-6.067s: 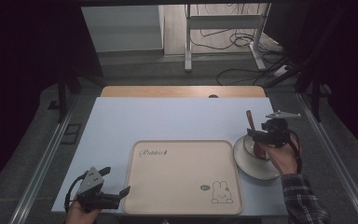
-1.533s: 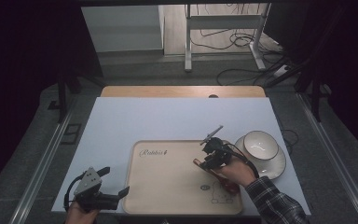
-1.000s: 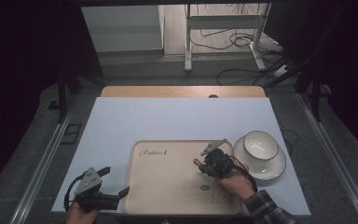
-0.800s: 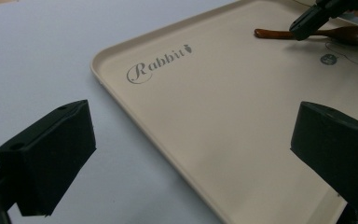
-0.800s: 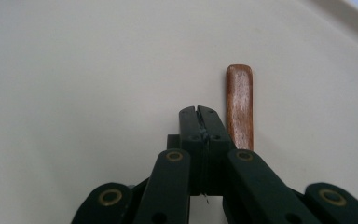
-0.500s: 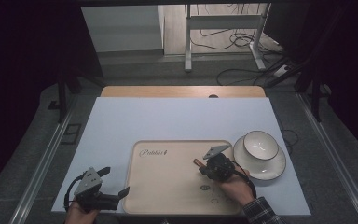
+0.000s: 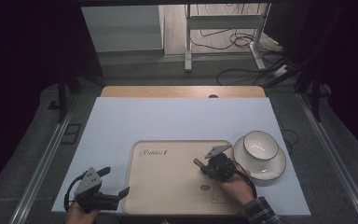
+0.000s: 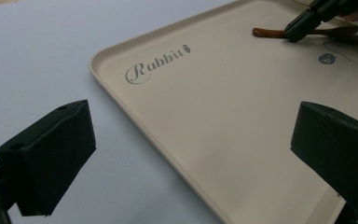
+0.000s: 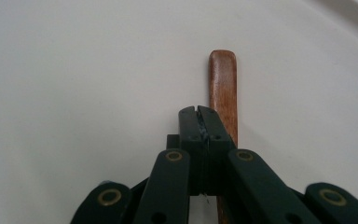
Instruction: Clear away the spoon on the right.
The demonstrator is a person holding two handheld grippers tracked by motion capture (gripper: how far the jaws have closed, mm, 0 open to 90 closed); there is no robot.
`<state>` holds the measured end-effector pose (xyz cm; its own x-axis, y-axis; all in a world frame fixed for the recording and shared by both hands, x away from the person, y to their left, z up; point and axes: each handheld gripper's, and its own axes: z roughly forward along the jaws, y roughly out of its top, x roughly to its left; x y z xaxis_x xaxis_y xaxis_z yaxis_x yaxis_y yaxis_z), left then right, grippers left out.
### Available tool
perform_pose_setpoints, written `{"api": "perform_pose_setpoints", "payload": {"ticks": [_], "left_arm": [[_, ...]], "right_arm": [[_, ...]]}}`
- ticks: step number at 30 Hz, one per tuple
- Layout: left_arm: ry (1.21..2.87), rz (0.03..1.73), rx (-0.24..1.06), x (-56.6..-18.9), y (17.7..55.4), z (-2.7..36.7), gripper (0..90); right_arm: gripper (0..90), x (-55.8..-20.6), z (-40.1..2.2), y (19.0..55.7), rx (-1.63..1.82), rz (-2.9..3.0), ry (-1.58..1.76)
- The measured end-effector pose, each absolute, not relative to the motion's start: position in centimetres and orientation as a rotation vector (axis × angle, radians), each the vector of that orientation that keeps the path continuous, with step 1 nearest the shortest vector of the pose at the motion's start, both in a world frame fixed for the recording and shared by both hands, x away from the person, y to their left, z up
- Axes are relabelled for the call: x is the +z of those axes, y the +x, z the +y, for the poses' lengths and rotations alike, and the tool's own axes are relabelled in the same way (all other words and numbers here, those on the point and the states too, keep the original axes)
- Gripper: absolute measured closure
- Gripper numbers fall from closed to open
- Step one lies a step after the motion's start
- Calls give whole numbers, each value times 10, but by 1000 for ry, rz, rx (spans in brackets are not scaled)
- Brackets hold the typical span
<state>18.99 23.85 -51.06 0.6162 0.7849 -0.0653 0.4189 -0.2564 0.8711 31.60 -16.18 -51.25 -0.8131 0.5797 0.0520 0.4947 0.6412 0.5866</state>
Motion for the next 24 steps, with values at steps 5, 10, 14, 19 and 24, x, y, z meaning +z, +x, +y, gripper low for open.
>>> {"api": "perform_pose_setpoints", "payload": {"ticks": [5, 10, 14, 19, 24], "left_arm": [[1884, 961, 481, -511, 190, 239, 0], [1885, 961, 481, -511, 190, 238, 0], [1885, 960, 481, -511, 190, 238, 0], [1886, 960, 481, -511, 190, 238, 0], [1885, 963, 479, -511, 190, 238, 0]], "right_arm": [[895, -512, -166, 318, 904, 2695, 923], [895, -512, -172, 322, 906, 2671, 959], [896, -512, -178, 324, 903, 2648, 990], [896, -512, -185, 327, 899, 2620, 1029], [896, -512, -193, 330, 895, 2591, 1066]]}}
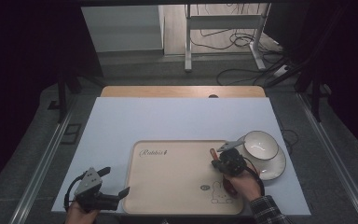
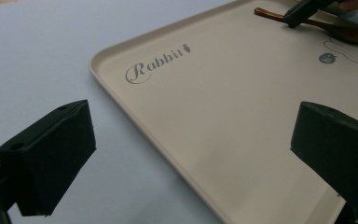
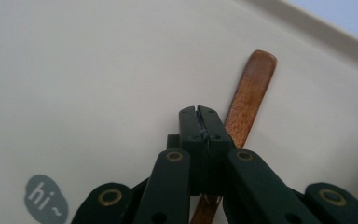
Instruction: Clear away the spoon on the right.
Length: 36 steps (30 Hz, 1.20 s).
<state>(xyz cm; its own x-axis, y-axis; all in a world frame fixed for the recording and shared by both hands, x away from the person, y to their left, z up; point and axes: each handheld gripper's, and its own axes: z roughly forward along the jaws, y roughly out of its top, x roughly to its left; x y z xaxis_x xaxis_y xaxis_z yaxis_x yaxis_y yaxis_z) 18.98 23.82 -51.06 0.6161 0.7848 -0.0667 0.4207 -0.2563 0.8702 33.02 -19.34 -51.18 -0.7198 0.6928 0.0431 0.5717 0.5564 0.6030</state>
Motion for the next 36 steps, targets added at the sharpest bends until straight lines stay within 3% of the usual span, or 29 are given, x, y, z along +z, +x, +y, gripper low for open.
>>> {"api": "perform_pose_setpoints", "payload": {"ticks": [20, 36], "left_arm": [[1887, 960, 480, -510, 190, 238, 0], [1890, 961, 481, -510, 190, 238, 0]], "right_arm": [[894, -509, -216, 333, 877, 2524, 1141], [803, -503, -213, 326, 925, 2513, 1101]]}}
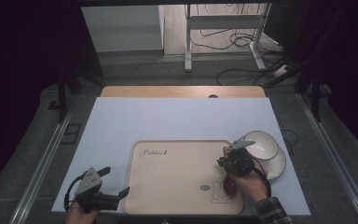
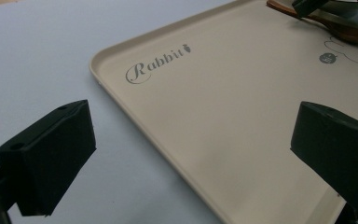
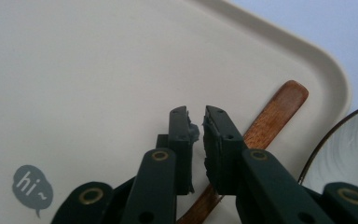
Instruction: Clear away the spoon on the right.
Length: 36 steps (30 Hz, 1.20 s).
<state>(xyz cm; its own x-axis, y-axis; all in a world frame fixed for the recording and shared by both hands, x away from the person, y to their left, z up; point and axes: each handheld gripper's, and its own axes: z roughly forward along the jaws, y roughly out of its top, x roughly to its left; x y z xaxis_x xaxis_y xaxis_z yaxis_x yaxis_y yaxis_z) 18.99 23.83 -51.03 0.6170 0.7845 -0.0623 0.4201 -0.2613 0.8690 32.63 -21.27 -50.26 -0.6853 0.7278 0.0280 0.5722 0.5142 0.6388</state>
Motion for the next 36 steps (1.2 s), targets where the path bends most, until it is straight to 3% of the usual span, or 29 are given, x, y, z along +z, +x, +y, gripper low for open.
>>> {"api": "perform_pose_setpoints", "payload": {"ticks": [15, 36], "left_arm": [[1890, 966, 483, -510, 190, 238, 0], [1892, 967, 482, -510, 190, 238, 0]], "right_arm": [[689, -494, -214, 319, 956, 2496, 1068], [594, -487, -218, 307, 986, 2488, 1055]]}}
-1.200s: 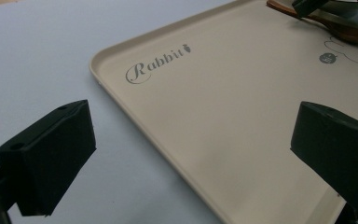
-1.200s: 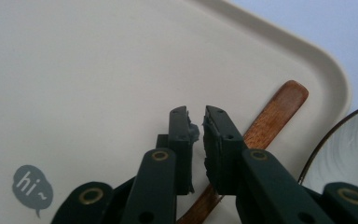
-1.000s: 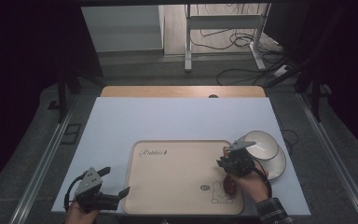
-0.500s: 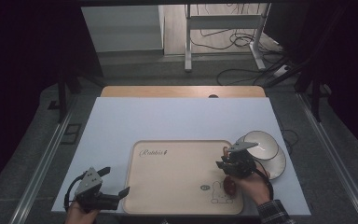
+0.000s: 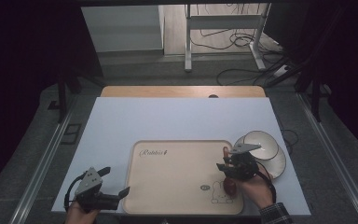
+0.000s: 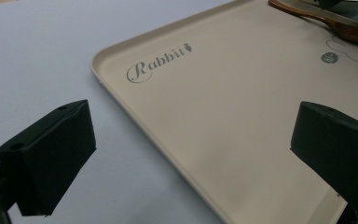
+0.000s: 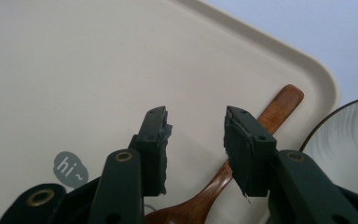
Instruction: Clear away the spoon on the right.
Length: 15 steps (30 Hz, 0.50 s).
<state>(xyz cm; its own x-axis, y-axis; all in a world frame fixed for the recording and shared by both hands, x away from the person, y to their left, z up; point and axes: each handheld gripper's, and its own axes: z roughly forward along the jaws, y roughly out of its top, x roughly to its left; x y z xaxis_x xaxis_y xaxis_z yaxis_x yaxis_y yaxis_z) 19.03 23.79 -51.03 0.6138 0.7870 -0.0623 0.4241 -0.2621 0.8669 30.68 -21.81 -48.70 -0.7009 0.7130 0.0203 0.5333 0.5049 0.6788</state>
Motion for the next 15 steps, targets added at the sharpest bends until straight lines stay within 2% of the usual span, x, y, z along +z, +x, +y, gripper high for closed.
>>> {"api": "perform_pose_setpoints", "payload": {"ticks": [15], "left_arm": [[1896, 967, 479, -510, 191, 238, 0]], "right_arm": [[545, -481, -223, 297, 1014, 2474, 1051]]}}
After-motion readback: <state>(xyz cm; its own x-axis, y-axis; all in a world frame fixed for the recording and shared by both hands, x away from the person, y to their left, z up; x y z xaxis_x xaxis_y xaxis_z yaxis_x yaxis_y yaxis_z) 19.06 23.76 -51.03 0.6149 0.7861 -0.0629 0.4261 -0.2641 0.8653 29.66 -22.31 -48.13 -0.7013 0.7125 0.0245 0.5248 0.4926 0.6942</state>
